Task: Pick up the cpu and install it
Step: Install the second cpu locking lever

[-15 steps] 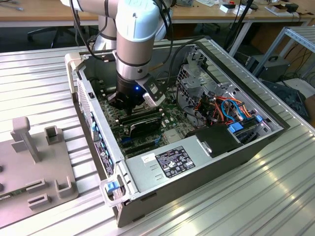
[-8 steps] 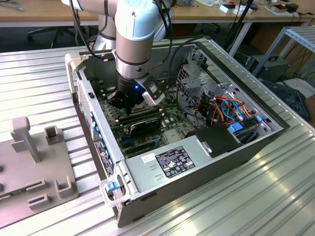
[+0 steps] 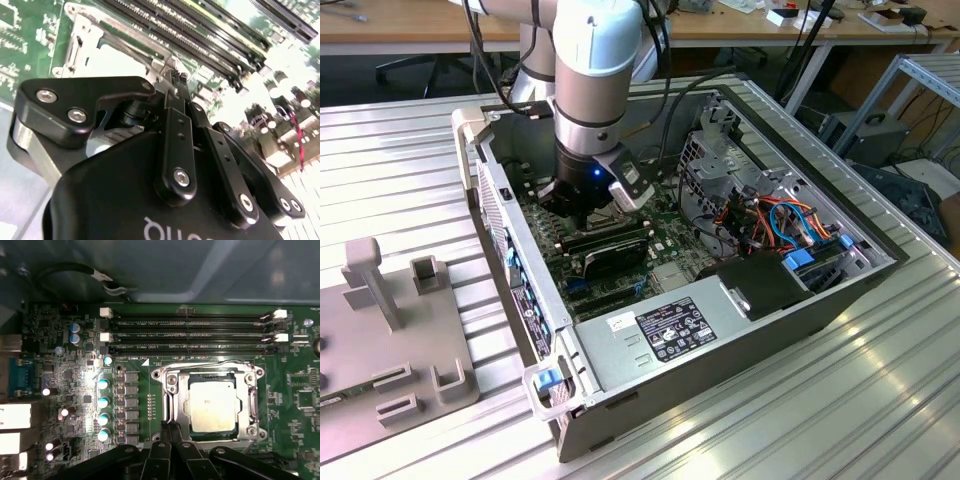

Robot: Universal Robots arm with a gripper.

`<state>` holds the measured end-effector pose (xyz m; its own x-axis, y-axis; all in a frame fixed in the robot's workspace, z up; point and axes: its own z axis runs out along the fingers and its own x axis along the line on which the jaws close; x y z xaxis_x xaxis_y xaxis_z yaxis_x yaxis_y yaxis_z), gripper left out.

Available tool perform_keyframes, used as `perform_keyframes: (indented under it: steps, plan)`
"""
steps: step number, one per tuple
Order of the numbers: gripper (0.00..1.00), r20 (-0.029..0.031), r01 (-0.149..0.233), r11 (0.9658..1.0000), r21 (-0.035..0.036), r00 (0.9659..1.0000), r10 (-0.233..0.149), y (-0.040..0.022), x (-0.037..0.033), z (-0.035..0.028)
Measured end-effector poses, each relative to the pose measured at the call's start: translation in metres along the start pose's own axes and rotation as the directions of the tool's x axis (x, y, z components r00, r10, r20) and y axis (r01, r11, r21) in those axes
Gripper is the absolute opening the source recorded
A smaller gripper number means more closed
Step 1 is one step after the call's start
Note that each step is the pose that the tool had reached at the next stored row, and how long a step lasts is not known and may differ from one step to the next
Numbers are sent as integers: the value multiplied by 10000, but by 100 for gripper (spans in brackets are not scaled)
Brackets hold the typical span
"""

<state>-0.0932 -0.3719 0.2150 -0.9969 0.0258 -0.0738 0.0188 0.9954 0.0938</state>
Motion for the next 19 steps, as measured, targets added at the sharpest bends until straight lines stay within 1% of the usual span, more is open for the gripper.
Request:
perform_keyframes:
  steps: [1,2,3,4,7,8,9,10,11,13,16,17,19]
  plan:
    - [11,1,-2,10000,-2,10000,2,6,-2,-35]
    - [11,0,-4,10000,0,10000,4,15,-7,-98]
    - [11,-1,-5,10000,2,10000,5,20,-10,-139]
    - [11,0,-5,10000,0,10000,5,24,-12,-167]
    - [11,1,-6,10000,-2,10000,6,25,-12,-173]
    - [11,-3,-6,10000,3,10000,6,27,-29,-174]
    - [11,-4,-7,10000,1,10000,7,28,-73,-170]
    - [11,-5,-6,10000,-1,10000,6,30,-96,-167]
    - [11,-7,-5,10000,0,10000,5,34,-112,-166]
    - [11,-4,-15,10000,-1,10000,15,51,-120,-166]
    - [11,-10,-40,10000,4,10000,40,76,-131,-261]
    - [11,-25,-61,10000,5,10000,61,80,-142,-290]
    - [11,-64,-94,10000,5,9999,94,84,-172,-325]
